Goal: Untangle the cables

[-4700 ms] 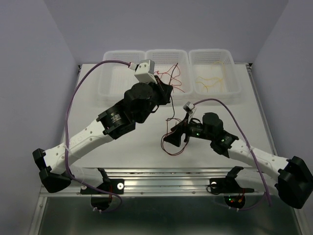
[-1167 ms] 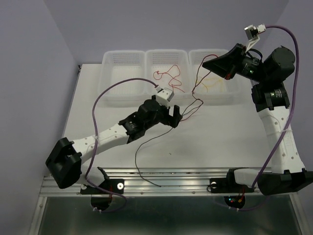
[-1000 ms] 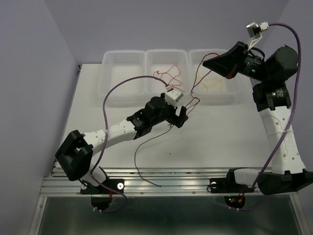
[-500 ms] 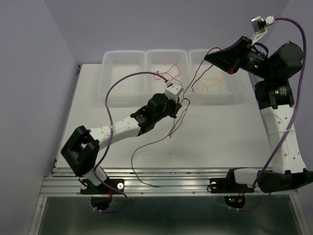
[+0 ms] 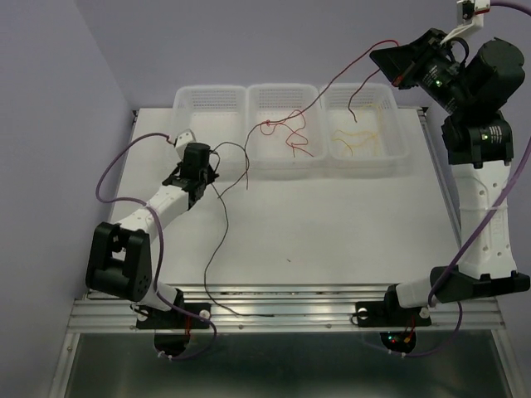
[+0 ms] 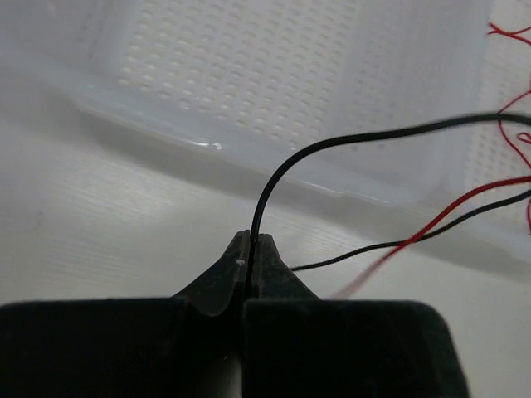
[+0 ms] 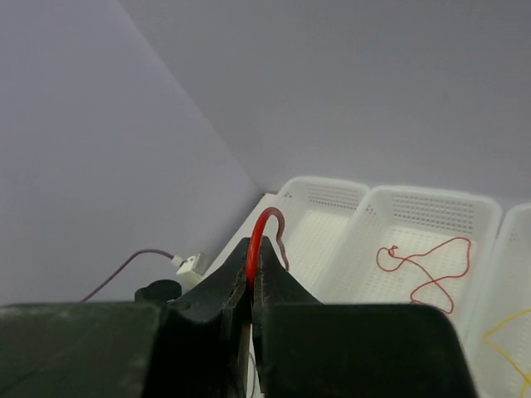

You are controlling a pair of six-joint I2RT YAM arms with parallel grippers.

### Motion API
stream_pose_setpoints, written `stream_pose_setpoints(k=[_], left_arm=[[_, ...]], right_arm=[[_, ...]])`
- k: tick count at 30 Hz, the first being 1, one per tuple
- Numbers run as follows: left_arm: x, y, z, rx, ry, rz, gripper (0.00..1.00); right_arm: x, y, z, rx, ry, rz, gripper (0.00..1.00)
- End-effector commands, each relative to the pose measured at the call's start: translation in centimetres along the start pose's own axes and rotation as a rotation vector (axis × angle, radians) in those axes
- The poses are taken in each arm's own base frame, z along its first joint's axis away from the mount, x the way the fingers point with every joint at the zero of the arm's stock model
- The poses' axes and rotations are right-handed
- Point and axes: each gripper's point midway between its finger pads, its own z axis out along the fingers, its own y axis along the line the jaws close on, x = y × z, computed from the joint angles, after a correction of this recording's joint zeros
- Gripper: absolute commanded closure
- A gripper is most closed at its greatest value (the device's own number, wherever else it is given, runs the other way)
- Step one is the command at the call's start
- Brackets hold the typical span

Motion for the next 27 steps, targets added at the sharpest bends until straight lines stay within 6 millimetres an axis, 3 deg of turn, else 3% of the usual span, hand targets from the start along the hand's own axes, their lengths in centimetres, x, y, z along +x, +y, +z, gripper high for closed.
stream_pose_setpoints(k=[1, 4, 6, 7, 9, 10, 12, 13, 19, 20, 24, 25, 26, 27], left_arm=[[2.7, 6.1, 1.1, -0.238, 0.143, -0.142, 1.0], [3.2, 9.0, 1.0, -0.36, 0.165, -0.163, 1.0], [2.9, 9.8, 0.6, -0.398, 0.166, -0.196, 1.0], [1.9, 9.8, 0.3, -0.393, 0.147, -0.212, 1.0], [0.9, 8.9, -0.3, -0.347, 0.136, -0.218, 1.0], [-0.9, 7.7, -1.1, -0.28, 0.095, -0.21, 1.0], [-2.9, 5.2, -2.2, -0.154, 0.066, -0.213, 1.0], [-5.3, 4.0, -3.7, -0.094, 0.011, -0.21, 1.0], [-14.2, -0.8, -10.5, 0.113, -0.197, -0.218, 1.0], [-16.7, -1.7, -12.1, 0.15, -0.255, -0.226, 1.0], [-22.4, -4.5, -15.6, 0.242, -0.352, -0.211, 1.0], [-23.2, -5.0, -15.6, 0.25, -0.359, -0.206, 1.0], [-25.6, -5.9, -17.4, 0.286, -0.412, -0.212, 1.0], [-26.7, -6.2, -17.9, 0.292, -0.435, -0.202, 1.0]], right_arm=[[-3.1, -0.5, -1.4, 0.121, -0.107, -0.092, 0.99], [-2.7, -2.0, -1.5, 0.189, -0.097, -0.096, 0.99], [-2.2, -3.4, -1.6, 0.246, -0.094, -0.102, 0.99], [-1.2, -5.0, -1.6, 0.301, -0.08, -0.105, 0.99], [0.4, -6.1, -1.4, 0.313, -0.038, -0.1, 0.99], [2.7, -6.5, -1.0, 0.281, 0.029, -0.084, 0.99], [4.7, -6.3, -0.5, 0.223, 0.077, -0.055, 0.99], [7.1, -6.5, -0.6, 0.186, 0.133, -0.028, 0.99], [12.2, -5.5, -2.6, 0.072, 0.189, 0.045, 0.99], [12.9, -5.5, -3.0, 0.064, 0.193, 0.052, 0.99], [16.4, -6.1, -5.5, 0.086, 0.217, 0.097, 0.99], [16.9, -6.2, -5.8, 0.09, 0.224, 0.102, 0.99], [17.4, -6.3, -6.0, 0.093, 0.232, 0.11, 0.99], [17.8, -6.3, -6.3, 0.088, 0.238, 0.109, 0.99]])
